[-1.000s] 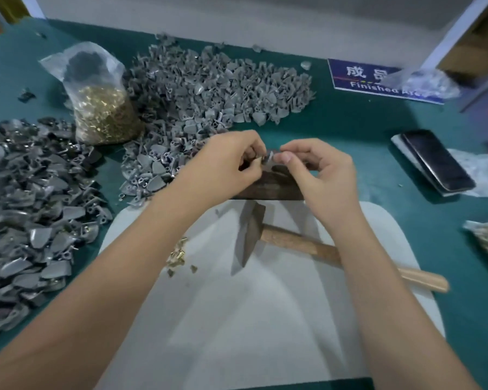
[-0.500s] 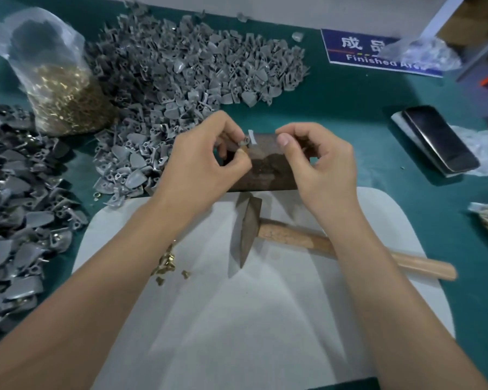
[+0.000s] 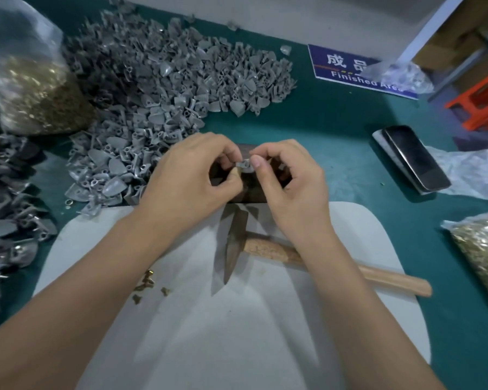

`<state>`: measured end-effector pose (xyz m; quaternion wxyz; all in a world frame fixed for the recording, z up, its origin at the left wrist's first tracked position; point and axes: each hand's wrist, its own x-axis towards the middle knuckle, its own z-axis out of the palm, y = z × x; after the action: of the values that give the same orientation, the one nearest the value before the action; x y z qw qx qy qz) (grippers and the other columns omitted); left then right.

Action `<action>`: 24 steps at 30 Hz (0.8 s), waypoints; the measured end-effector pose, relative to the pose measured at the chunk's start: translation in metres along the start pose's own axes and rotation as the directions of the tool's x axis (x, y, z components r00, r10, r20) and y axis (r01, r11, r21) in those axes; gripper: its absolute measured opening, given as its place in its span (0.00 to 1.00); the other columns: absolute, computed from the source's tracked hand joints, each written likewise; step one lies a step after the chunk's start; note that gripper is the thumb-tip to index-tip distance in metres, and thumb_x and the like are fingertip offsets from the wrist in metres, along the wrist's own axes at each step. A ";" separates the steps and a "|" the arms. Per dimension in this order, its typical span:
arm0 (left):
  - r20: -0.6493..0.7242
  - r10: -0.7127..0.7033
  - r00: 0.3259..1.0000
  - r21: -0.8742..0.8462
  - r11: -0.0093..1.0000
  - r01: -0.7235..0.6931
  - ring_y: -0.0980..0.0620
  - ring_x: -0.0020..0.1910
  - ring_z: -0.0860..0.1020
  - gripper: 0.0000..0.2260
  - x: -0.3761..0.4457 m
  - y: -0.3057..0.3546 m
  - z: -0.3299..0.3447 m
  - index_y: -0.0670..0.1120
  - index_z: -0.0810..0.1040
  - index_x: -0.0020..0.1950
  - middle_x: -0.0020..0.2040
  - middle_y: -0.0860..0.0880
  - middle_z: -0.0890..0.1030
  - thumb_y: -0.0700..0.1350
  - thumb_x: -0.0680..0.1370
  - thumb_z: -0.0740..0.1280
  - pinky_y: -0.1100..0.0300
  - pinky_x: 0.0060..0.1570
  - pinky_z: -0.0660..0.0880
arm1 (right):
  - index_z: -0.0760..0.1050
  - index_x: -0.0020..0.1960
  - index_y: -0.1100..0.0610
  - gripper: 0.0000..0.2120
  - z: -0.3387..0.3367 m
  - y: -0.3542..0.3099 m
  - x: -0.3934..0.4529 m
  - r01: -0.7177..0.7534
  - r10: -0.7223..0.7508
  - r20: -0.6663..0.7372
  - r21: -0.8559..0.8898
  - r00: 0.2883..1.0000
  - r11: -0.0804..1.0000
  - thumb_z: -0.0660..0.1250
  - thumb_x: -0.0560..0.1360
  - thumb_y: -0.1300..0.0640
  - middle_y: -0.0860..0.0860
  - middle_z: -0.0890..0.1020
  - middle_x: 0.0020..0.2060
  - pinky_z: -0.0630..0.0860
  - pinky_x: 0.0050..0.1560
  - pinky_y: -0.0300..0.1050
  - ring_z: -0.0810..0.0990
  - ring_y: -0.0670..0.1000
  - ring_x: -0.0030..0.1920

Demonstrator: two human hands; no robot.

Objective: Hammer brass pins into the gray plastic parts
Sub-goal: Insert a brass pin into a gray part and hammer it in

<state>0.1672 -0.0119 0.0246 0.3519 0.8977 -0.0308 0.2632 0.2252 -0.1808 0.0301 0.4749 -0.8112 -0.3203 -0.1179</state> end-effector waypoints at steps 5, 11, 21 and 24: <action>0.005 0.019 1.000 0.066 0.998 -0.020 0.52 0.40 0.74 0.05 0.001 0.001 -0.003 0.49 0.81 0.48 0.38 0.54 0.75 0.44 0.73 0.70 0.51 0.46 0.73 | 0.83 0.49 0.59 0.02 0.002 0.002 0.001 -0.015 0.017 0.038 -0.046 0.999 0.999 0.71 0.78 0.64 0.49 0.80 0.44 0.69 0.49 0.33 0.77 0.42 0.45; 0.009 -0.011 1.000 0.066 0.998 0.011 0.52 0.35 0.71 0.03 0.005 -0.002 -0.005 0.50 0.83 0.46 0.30 0.55 0.70 0.47 0.74 0.71 0.53 0.42 0.70 | 0.85 0.46 0.55 0.05 0.004 0.001 0.005 -0.078 0.080 0.035 -0.062 0.996 0.995 0.72 0.77 0.62 0.46 0.72 0.36 0.66 0.41 0.34 0.72 0.44 0.38; 0.054 -0.128 0.990 -0.091 0.987 0.132 0.54 0.33 0.71 0.03 0.004 -0.007 -0.005 0.53 0.84 0.47 0.31 0.52 0.73 0.50 0.75 0.72 0.57 0.35 0.68 | 0.85 0.47 0.52 0.04 -0.001 -0.018 0.013 -0.015 0.058 0.125 -0.321 0.990 0.947 0.71 0.77 0.57 0.46 0.71 0.36 0.73 0.40 0.50 0.74 0.50 0.41; 0.058 -0.132 0.990 -0.073 0.988 0.136 0.54 0.32 0.70 0.03 0.004 -0.008 -0.006 0.53 0.84 0.48 0.31 0.50 0.75 0.49 0.75 0.73 0.58 0.34 0.68 | 0.84 0.49 0.50 0.04 0.001 -0.027 0.011 0.066 -0.016 0.111 -0.463 0.994 0.884 0.71 0.78 0.55 0.43 0.69 0.38 0.65 0.35 0.44 0.75 0.50 0.44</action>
<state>0.1700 -0.0015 0.0249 0.4021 0.8902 0.0104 0.2137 0.2165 -0.1660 0.0539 0.2466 -0.8994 -0.3240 -0.1591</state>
